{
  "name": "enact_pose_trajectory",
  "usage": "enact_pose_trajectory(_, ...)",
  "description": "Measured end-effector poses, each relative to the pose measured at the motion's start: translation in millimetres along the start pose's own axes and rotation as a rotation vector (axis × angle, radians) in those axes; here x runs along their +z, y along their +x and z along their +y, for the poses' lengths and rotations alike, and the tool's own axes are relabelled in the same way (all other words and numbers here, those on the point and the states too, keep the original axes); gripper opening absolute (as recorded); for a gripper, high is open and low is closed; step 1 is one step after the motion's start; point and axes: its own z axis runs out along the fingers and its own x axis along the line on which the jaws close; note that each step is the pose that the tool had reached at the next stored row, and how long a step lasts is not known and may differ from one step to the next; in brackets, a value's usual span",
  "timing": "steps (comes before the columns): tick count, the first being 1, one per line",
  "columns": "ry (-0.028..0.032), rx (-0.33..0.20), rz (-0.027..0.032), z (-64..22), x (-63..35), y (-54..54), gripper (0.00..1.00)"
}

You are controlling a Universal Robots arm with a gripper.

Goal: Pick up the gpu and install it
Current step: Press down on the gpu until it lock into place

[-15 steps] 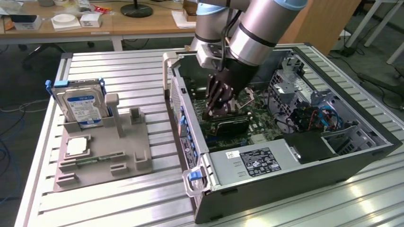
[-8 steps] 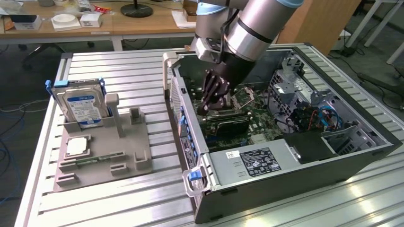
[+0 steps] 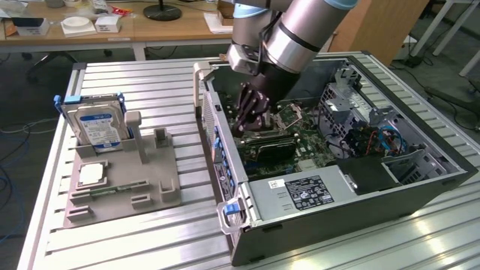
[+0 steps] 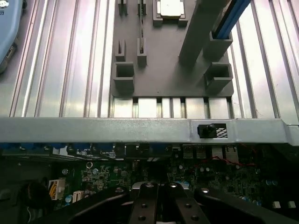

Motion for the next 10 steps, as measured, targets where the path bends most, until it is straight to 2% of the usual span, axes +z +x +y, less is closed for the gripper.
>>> enact_pose_trajectory(3,-0.0002,0.000,-0.0002,0.8,1.1,-2.8,0.10)
enact_pose_trajectory(10,-0.0035,0.000,0.0001,3.9,2.3,-0.1,0.10)
